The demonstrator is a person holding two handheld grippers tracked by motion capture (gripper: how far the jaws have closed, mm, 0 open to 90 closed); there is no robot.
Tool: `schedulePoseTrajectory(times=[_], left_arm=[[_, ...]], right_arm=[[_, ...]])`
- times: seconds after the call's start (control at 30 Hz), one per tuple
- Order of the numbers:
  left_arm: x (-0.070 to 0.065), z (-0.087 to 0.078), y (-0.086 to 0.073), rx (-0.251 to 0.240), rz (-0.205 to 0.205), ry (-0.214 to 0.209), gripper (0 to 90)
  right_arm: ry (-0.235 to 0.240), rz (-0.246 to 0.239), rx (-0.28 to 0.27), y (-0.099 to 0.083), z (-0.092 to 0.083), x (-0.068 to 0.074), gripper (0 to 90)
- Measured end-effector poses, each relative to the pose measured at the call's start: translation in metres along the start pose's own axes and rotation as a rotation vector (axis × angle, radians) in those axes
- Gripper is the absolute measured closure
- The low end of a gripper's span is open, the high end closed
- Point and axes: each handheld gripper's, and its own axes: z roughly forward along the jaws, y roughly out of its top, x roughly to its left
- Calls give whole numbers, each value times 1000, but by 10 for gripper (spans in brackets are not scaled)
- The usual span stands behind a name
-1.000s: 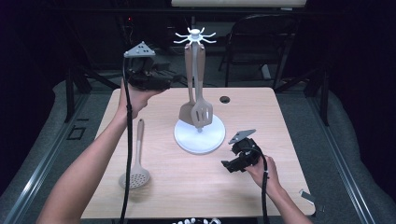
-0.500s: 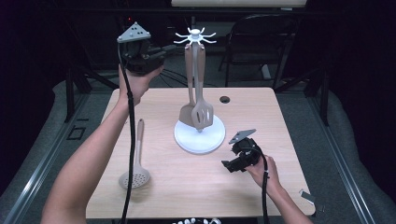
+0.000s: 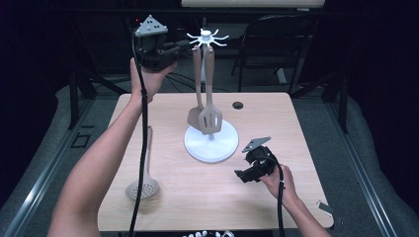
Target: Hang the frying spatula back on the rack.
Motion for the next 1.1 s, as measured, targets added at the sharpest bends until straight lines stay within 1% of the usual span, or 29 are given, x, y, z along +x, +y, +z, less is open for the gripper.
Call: schedulePoseTrajectory(times=[0.1,0.2,0.27,0.3,0.37,0.4,0.47,0.53,0.63,0.7,0.77,0.8,0.83,0.87,0.9,1.0,1.03,1.1], left_arm=[[3,2,0,3,-6,8,900],[7,4,0,4,-15,19,900],[10,5,-1,-6,-33,21,900],[12,6,-2,-13,-43,13,900],[15,6,-2,-19,-50,16,900],[18,8,-3,-23,-62,8,900],[19,9,-3,-19,-59,5,900],[20,10,-2,-7,-46,9,900],[21,12,-1,-3,-40,17,900],[21,11,-1,2,-42,12,900],[21,10,-1,3,-36,16,900],[20,8,-2,2,-37,14,900],[20,4,-2,-11,-40,13,900],[20,4,-2,-11,-40,13,900],[18,-1,-3,-28,-43,4,900],[11,-11,-5,-44,-25,3,900],[11,-11,-5,-44,-25,3,900],[7,-17,-6,-54,-16,1,900]], right_arm=[[-3,-5,2,1,0,0,140],[3,-4,1,1,0,1,140],[3,-3,2,1,1,1,140],[4,-2,1,1,1,0,140],[-1,-1,-1,0,0,0,140],[-2,-2,0,0,0,0,140],[-1,-1,-1,0,0,0,140],[9,2,-7,0,1,0,140],[8,2,-9,0,1,0,140],[8,2,-8,0,1,0,140],[5,4,-9,0,1,0,140],[4,3,-10,0,0,0,140],[6,4,-7,0,0,0,140],[4,-1,1,0,0,0,140],[6,-4,2,0,0,0,140],[4,-13,3,1,0,1,140],[4,-13,3,1,0,1,140],[1,-16,6,1,-1,0,140]])
